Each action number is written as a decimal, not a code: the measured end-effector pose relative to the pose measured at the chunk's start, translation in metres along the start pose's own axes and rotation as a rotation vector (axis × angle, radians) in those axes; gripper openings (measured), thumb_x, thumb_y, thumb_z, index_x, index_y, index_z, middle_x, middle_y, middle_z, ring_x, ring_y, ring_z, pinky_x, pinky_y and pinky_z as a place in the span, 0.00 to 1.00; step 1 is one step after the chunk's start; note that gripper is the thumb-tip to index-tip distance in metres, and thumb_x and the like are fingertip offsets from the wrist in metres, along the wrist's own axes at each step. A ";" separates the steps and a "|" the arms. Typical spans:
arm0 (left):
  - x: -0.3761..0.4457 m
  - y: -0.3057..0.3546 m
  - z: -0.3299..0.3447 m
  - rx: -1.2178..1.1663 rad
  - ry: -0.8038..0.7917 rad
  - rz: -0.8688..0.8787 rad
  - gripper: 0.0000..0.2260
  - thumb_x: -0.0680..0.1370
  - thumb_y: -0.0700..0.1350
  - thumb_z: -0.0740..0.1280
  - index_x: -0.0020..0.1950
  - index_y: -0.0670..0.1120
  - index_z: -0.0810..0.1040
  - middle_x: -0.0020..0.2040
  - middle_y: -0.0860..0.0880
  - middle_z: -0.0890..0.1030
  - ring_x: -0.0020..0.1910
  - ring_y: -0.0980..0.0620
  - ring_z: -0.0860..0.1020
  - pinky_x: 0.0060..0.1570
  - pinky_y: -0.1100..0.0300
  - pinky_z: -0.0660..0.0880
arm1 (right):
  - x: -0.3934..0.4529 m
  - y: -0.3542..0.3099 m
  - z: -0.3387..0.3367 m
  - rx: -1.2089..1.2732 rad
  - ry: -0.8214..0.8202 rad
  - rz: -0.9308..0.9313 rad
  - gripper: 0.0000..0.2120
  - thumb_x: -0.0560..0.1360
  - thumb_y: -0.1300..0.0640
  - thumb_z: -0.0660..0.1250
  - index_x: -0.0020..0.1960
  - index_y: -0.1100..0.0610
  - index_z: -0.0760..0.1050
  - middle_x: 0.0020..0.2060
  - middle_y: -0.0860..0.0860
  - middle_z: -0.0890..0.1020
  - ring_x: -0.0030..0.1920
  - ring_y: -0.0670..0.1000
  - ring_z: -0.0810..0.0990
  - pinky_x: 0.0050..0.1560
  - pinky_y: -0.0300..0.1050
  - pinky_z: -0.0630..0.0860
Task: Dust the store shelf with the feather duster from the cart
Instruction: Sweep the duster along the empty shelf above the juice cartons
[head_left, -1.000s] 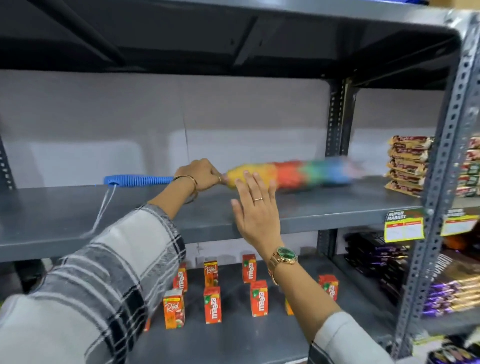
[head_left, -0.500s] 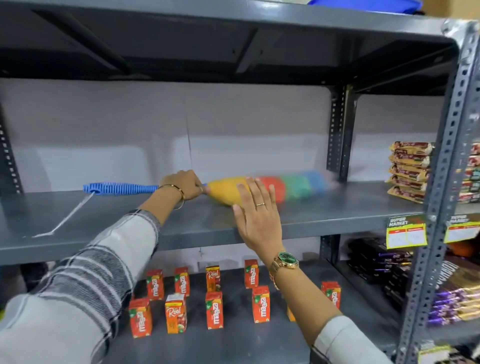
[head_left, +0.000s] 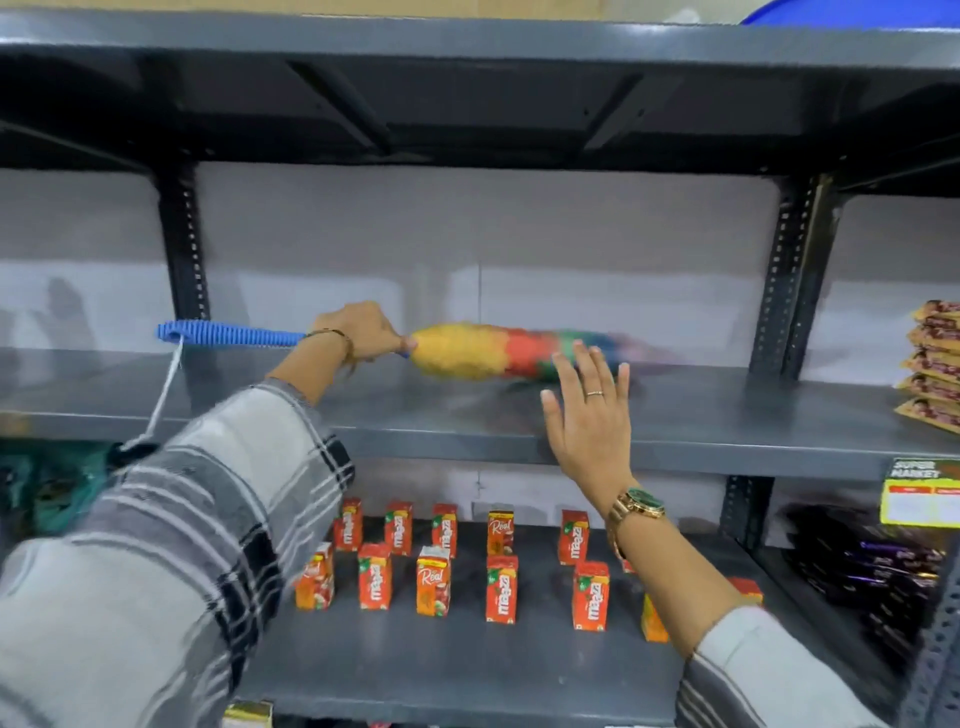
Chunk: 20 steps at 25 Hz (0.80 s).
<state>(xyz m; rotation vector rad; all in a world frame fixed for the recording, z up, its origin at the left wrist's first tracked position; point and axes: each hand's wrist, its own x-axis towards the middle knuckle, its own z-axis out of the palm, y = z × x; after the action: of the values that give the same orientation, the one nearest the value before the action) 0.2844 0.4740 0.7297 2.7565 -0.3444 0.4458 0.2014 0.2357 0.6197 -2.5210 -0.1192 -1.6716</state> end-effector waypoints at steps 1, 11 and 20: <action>-0.006 -0.014 -0.005 -0.086 -0.116 -0.021 0.18 0.76 0.52 0.68 0.33 0.41 0.77 0.28 0.43 0.75 0.28 0.47 0.71 0.32 0.60 0.69 | 0.000 -0.008 0.002 0.030 -0.012 -0.002 0.23 0.76 0.52 0.51 0.62 0.64 0.73 0.64 0.65 0.73 0.65 0.66 0.69 0.66 0.66 0.53; -0.040 -0.083 -0.019 0.075 -0.081 -0.069 0.16 0.76 0.56 0.66 0.47 0.44 0.85 0.47 0.41 0.83 0.47 0.42 0.79 0.48 0.54 0.74 | 0.004 -0.088 0.034 0.191 -0.080 -0.123 0.20 0.75 0.55 0.60 0.64 0.62 0.71 0.66 0.62 0.72 0.67 0.63 0.68 0.68 0.61 0.51; -0.056 -0.136 -0.027 0.069 -0.063 -0.143 0.19 0.75 0.59 0.65 0.52 0.46 0.85 0.55 0.43 0.84 0.54 0.43 0.80 0.54 0.53 0.75 | 0.006 -0.136 0.057 0.248 -0.132 -0.155 0.20 0.75 0.54 0.60 0.64 0.62 0.71 0.65 0.61 0.74 0.66 0.62 0.69 0.68 0.62 0.49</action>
<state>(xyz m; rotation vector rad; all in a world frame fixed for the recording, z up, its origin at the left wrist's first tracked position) 0.2648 0.6190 0.6974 2.8430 -0.1480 0.3408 0.2381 0.3782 0.6106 -2.4834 -0.5120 -1.4340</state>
